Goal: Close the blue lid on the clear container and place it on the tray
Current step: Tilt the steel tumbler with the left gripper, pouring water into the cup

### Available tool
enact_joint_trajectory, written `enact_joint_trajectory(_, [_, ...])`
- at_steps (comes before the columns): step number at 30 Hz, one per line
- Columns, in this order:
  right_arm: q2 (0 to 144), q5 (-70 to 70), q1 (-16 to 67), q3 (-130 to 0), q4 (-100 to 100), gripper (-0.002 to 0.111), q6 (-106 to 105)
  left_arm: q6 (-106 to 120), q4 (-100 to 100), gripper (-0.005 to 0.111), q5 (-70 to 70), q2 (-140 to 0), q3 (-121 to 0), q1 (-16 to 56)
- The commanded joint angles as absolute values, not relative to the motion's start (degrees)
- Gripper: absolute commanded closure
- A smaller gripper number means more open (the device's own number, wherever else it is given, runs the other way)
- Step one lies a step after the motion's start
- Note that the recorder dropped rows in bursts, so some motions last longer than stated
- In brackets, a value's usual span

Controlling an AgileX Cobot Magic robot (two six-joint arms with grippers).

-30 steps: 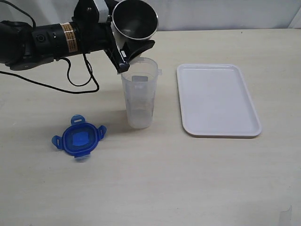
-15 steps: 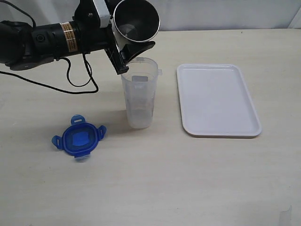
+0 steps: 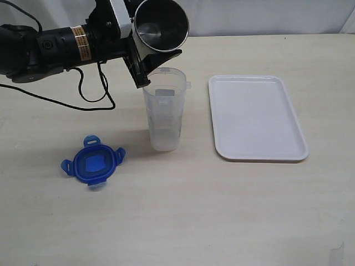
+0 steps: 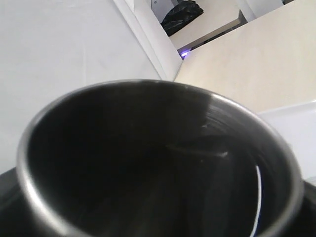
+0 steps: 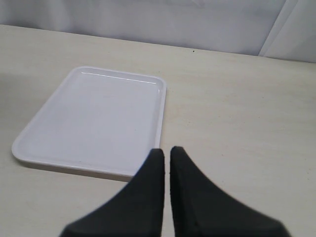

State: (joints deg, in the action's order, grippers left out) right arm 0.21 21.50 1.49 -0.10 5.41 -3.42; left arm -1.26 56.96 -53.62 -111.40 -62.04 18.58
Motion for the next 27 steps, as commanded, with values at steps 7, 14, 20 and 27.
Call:
enact_joint_trajectory(7, [0.0,21.31,1.35,0.0,5.04,0.104,-3.18,0.0,54.2,0.107,-57.71,-109.95,-63.08,18.69])
enact_joint_trajectory(14, [0.0,21.31,1.35,0.0,5.04,0.104,-3.18,0.32,54.2,0.107,-58.51,-109.95,-63.08,18.57])
enact_joint_trajectory(20, [0.0,21.31,1.35,0.0,5.04,0.104,-3.18,0.32,54.2,0.107,-59.47,-109.95,-63.08,18.57])
enact_joint_trajectory(27, [0.0,21.31,1.35,0.0,5.04,0.104,-3.18,1.06,54.2,0.107,-59.45,-109.95,-63.08,18.57])
